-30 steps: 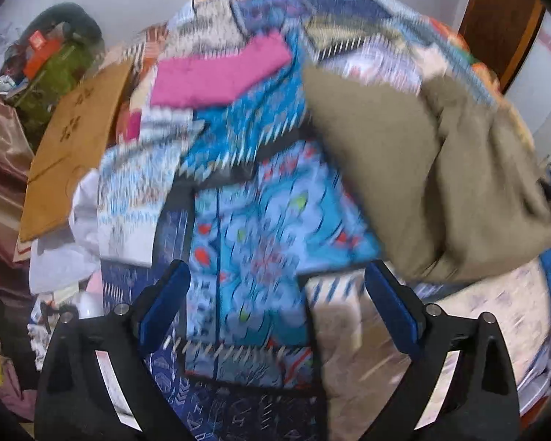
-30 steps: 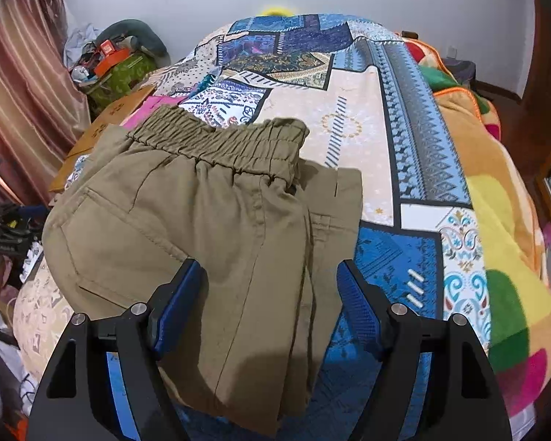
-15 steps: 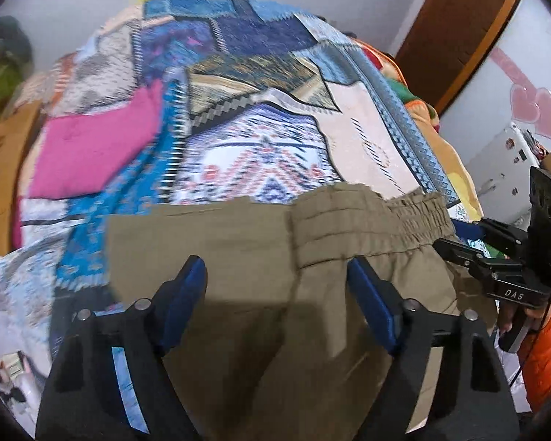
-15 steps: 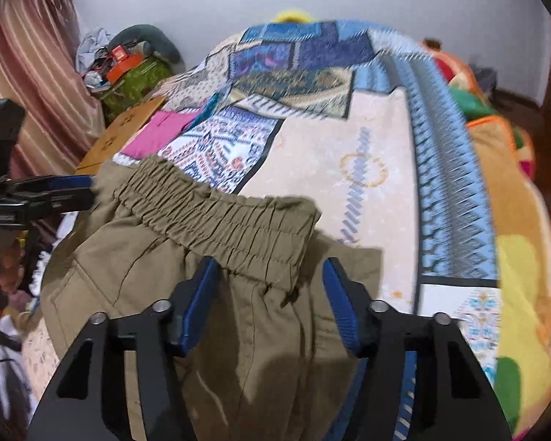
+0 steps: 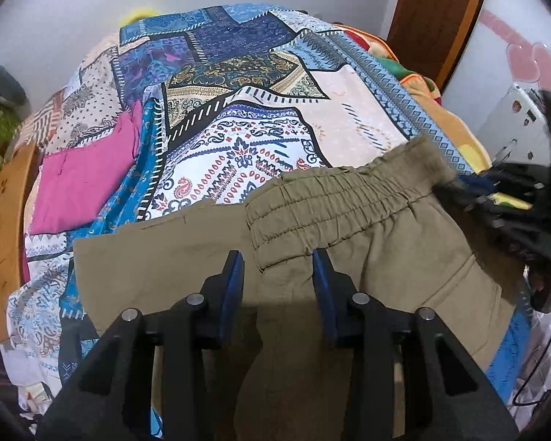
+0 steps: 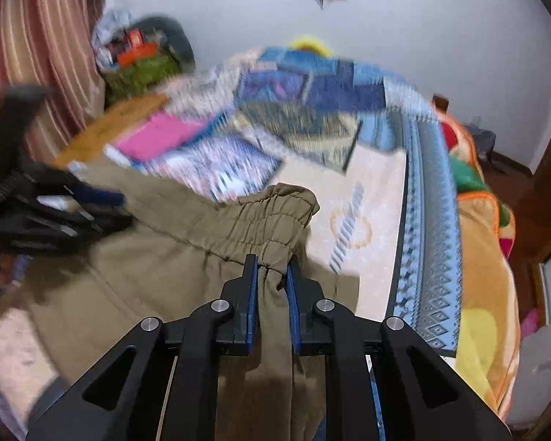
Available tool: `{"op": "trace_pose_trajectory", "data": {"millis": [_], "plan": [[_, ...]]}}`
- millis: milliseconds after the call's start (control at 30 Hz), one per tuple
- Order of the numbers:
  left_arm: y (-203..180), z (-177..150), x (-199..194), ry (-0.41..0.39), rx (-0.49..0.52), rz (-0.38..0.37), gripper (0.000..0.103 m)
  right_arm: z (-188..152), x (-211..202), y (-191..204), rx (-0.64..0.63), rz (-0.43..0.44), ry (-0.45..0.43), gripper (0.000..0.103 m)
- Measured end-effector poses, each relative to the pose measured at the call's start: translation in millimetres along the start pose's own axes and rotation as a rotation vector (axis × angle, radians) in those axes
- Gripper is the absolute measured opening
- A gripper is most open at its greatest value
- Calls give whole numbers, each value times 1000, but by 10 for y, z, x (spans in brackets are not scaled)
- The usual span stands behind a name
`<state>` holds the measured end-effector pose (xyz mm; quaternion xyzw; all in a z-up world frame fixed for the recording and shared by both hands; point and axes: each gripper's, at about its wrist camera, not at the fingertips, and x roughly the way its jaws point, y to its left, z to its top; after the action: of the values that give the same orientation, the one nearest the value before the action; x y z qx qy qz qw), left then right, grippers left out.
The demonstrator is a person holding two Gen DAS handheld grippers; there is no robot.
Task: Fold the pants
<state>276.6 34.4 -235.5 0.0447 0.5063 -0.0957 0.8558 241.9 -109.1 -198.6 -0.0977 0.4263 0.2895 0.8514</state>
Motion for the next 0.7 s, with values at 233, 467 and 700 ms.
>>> {"op": "trace_pose_trajectory", "data": {"millis": [233,467,700], "plan": [[152,29,-319,-42,-55,-12,41,-2,-15,-135,60,27,66,19],[529,-117,-798,-113,-170,2,61,-35,-516,-307,147,-25,-16,57],[668,-484,-722,-48,-277,-56,80,-274,-563,-338,230,0,18,66]]}}
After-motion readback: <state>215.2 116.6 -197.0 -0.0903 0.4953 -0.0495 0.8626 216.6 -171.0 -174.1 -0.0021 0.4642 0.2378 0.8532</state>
